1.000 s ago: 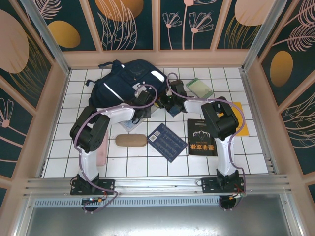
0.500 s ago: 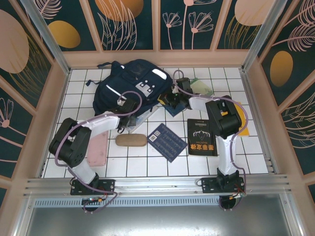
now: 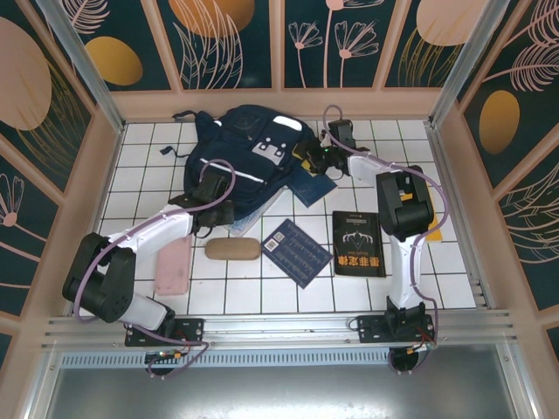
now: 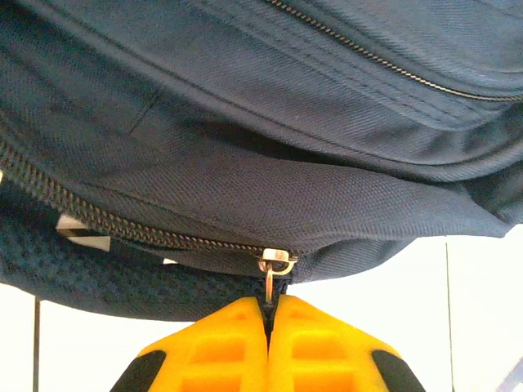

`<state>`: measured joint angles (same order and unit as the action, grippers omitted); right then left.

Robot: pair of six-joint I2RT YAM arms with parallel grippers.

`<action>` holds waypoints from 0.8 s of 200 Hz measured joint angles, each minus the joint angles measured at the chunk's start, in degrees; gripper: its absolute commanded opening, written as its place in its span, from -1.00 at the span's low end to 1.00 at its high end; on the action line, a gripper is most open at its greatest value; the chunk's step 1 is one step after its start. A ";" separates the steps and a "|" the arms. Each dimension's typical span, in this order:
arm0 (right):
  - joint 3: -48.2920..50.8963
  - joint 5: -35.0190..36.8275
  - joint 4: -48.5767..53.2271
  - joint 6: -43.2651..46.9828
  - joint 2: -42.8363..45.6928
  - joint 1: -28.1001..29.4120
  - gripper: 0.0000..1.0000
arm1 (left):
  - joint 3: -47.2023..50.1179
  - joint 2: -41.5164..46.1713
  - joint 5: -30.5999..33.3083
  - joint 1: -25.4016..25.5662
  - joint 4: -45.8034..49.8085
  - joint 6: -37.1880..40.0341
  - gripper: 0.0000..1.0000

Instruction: Pack books, pencil case, and school supplies into a backpack

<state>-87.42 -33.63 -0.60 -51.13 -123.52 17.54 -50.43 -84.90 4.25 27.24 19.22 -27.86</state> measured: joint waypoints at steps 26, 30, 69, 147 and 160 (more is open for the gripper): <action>1.57 4.35 1.84 1.60 1.18 0.09 0.23 | -2.54 -0.52 -3.87 1.84 -0.79 0.87 -1.00; 2.38 5.46 2.36 1.66 1.99 0.22 0.24 | -2.84 -0.70 -4.35 2.16 -0.98 0.92 -1.00; 13.14 11.28 5.16 2.36 13.84 2.29 0.25 | -4.28 -3.17 -8.00 5.22 -2.29 1.33 -1.00; 23.93 7.65 -2.97 -6.64 17.92 12.81 0.16 | -3.39 -2.05 -10.78 6.82 -2.71 1.33 -1.00; 23.91 7.13 -5.14 -8.39 16.35 14.05 0.05 | -2.78 -1.11 -10.93 6.97 -2.71 1.33 -1.00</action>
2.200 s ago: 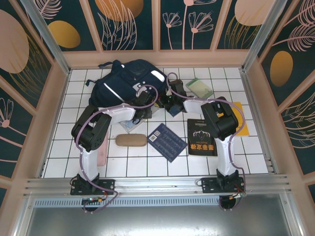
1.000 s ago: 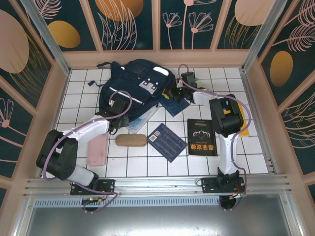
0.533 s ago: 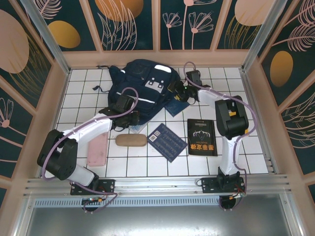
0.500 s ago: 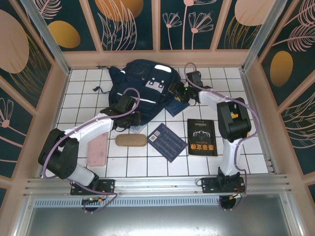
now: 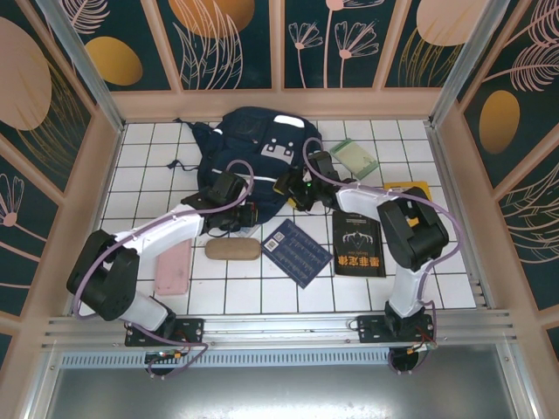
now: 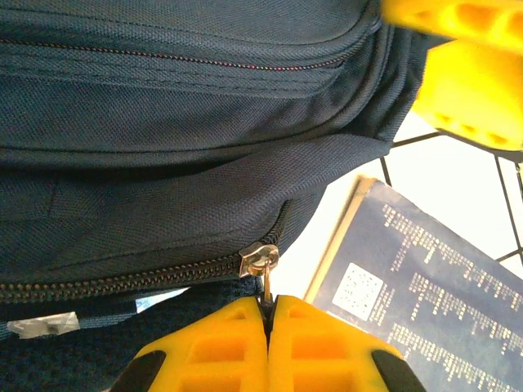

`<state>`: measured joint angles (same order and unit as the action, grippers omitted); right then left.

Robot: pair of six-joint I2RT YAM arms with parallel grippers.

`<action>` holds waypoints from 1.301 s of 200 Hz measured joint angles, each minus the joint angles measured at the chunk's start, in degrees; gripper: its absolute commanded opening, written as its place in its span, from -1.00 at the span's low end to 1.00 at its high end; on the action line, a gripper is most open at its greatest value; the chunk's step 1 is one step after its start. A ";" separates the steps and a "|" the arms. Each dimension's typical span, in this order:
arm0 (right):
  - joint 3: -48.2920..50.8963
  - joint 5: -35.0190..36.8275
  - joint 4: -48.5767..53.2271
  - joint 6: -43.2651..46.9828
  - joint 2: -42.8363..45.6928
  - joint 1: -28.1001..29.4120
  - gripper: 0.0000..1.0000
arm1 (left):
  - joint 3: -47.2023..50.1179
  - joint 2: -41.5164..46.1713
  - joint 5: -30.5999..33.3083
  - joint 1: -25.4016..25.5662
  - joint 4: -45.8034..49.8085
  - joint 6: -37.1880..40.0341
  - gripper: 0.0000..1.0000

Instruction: Pack books, pencil case, and school supplies into a backpack

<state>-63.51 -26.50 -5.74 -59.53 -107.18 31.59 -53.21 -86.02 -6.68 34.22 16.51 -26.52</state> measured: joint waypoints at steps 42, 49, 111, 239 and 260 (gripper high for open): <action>-0.37 -0.57 -1.79 -3.13 -2.84 2.40 -0.84 | 1.97 2.36 1.25 -0.02 0.50 -0.04 -1.00; -0.50 -0.52 -1.64 -3.41 -2.84 2.43 -1.00 | 2.29 2.56 1.40 -0.02 0.55 -0.07 -1.00; -2.43 5.05 6.43 0.50 0.00 1.44 -1.00 | 3.10 2.73 7.54 -0.37 2.64 -0.79 -1.00; -2.99 5.11 14.08 10.54 6.88 -7.67 -1.00 | -8.50 -7.45 11.69 -14.82 7.58 2.40 -1.00; -7.02 5.01 17.20 13.27 4.74 -8.24 -1.00 | -8.13 -5.09 9.88 -14.86 8.20 3.34 -1.00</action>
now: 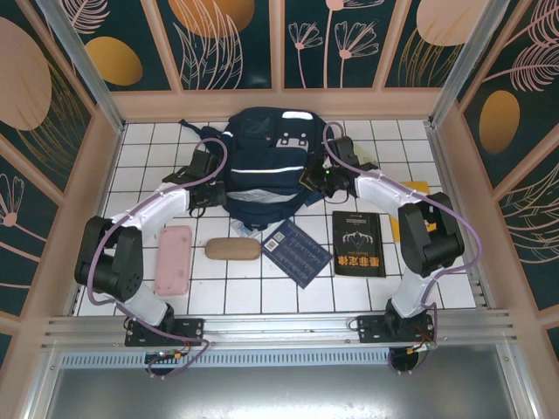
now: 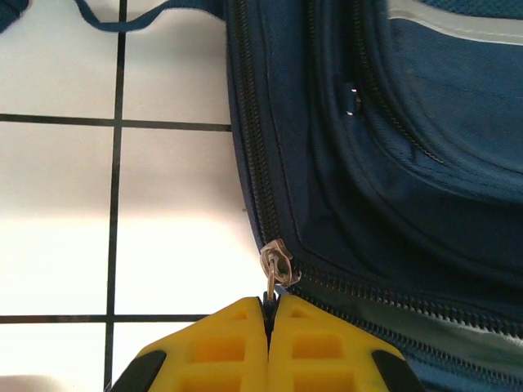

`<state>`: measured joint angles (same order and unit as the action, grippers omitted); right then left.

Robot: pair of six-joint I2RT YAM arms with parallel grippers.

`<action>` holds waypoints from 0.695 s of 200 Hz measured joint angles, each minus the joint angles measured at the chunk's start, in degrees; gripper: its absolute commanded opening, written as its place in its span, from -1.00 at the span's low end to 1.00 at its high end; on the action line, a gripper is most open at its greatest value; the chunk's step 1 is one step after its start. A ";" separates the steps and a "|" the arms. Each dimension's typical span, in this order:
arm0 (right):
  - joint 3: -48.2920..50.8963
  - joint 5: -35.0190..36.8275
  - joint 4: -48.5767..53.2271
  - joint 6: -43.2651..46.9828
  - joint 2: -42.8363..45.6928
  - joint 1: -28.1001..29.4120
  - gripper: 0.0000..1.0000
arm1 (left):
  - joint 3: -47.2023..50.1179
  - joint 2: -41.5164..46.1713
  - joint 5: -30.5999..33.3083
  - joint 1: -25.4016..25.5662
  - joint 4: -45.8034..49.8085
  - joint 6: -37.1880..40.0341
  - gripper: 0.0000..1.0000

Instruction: Pack books, pencil case, and school supplies into a backpack

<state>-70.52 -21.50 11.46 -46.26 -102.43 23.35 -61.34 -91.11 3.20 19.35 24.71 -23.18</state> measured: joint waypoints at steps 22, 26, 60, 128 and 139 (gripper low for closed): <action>-6.54 0.09 3.06 3.41 -3.91 -1.03 -1.00 | 1.38 5.07 -3.13 0.11 0.17 0.72 -1.00; -7.80 0.11 3.43 4.07 -4.70 -1.29 -1.00 | 1.57 5.95 -3.74 0.37 0.26 0.85 -1.00; -17.14 1.70 5.95 9.05 -10.27 -3.96 -0.77 | 2.05 9.18 -6.78 6.47 0.87 0.50 -1.00; -17.42 9.60 7.96 12.96 -10.64 -10.99 0.20 | -0.35 0.26 -12.85 18.25 -6.75 -8.02 -1.00; -14.19 9.99 8.44 12.35 -8.15 -10.69 0.20 | -0.85 -1.73 -13.44 18.97 -8.39 -9.29 -1.00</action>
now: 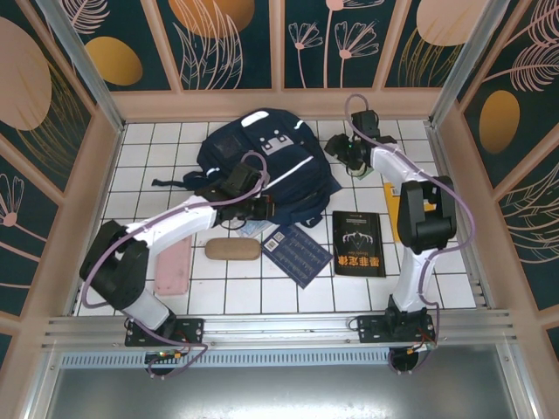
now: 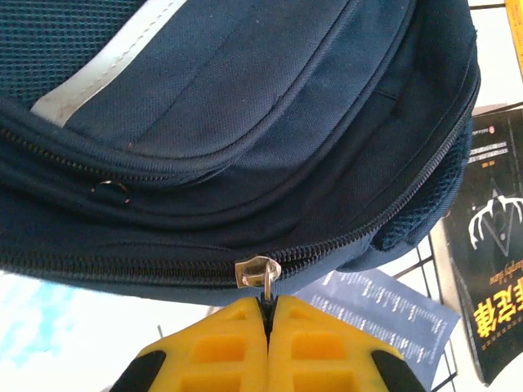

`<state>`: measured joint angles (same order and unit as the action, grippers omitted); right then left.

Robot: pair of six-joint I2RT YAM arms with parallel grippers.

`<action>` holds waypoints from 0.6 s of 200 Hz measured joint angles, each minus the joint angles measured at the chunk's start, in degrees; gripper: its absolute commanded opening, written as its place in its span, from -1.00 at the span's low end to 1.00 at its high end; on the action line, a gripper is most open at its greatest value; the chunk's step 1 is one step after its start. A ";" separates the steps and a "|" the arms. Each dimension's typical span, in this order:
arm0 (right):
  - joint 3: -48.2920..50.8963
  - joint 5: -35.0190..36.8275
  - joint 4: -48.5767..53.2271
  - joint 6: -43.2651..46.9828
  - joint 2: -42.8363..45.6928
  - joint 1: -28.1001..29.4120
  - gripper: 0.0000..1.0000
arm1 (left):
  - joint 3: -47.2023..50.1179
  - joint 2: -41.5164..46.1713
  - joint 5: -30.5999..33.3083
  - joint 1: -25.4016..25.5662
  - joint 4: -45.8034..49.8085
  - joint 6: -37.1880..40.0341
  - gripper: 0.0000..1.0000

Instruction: Pack books, pencil case, and school supplies into a backpack

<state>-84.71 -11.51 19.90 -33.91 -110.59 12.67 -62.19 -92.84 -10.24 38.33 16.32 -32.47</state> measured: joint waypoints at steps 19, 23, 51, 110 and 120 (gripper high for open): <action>6.93 -0.07 0.33 -1.66 5.88 1.60 0.19 | -1.51 -3.02 -0.55 1.03 -1.55 -1.31 -1.00; 8.15 -0.09 0.31 -2.12 6.95 2.01 0.19 | -1.90 -3.48 -0.68 1.18 -1.70 -1.53 -1.00; 15.72 -0.07 1.14 -6.05 14.58 8.09 0.18 | -4.20 -6.16 -2.01 2.36 -2.71 -1.64 -1.00; 27.61 -3.13 -3.06 -17.16 18.78 14.84 0.04 | -4.24 -6.62 -2.82 2.95 -2.60 -1.22 -1.00; 27.61 -3.72 -4.15 -18.03 18.01 14.75 0.02 | -4.24 -6.62 -2.75 3.02 -2.47 -1.18 -1.00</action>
<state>-57.10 -15.22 15.75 -51.94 -92.58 27.42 -66.43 -99.46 -12.99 41.34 13.85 -33.65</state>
